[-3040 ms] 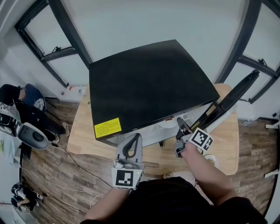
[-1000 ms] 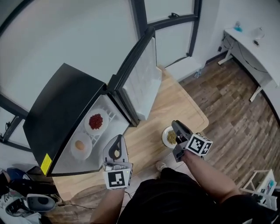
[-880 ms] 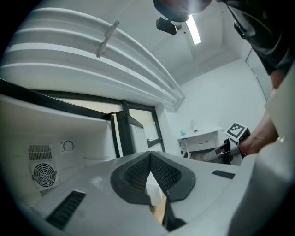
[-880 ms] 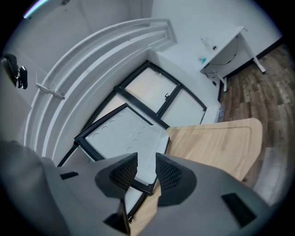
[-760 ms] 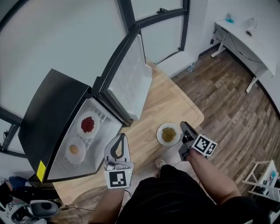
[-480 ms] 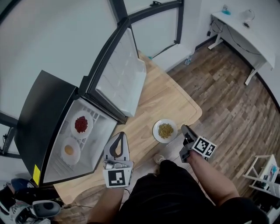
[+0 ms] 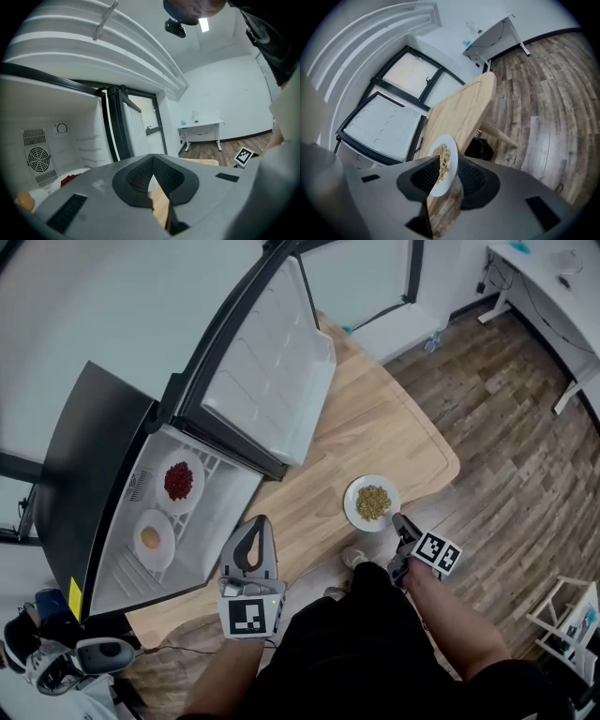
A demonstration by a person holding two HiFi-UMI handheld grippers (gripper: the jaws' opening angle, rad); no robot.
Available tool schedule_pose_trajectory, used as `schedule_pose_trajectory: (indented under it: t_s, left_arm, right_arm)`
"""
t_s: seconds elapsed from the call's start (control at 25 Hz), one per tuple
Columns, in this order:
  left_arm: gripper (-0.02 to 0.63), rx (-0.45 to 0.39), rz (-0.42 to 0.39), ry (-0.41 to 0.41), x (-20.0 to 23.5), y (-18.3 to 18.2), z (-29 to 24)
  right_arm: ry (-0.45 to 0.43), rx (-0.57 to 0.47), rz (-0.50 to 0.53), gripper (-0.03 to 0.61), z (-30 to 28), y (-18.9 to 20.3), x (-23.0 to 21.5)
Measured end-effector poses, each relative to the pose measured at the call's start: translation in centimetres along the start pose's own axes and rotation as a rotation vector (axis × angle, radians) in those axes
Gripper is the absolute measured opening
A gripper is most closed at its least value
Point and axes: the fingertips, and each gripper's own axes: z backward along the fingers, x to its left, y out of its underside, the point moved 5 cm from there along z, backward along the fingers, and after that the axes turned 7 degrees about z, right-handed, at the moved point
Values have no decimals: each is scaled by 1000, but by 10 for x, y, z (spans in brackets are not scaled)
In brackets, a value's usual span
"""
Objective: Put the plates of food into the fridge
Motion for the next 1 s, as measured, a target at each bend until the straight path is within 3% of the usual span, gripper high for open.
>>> schedule_pose_trajectory:
  t_s: [0.28,0.36,0.4,0.6,1.0]
  left_arm:
    - [5,20,-8,-31,9,-2,3]
    - [5,20,-6,-37,10,-2,3]
    - [5,20,-16,-40,12,-1,4]
    - [5,4,-17,-54,18,-5,9]
    - [5,-51,41,-160,45,-14,44]
  right_arm:
    - [-18,56,-72,138,-25,15,-9]
    - [-28,66,-75,69,-26,16,-7]
    - [-43,66,-79,65,-26,15,-4]
    - [-153,53,-60,33,-19,8,28]
    - [-260,120,-8,32,-21,9,88]
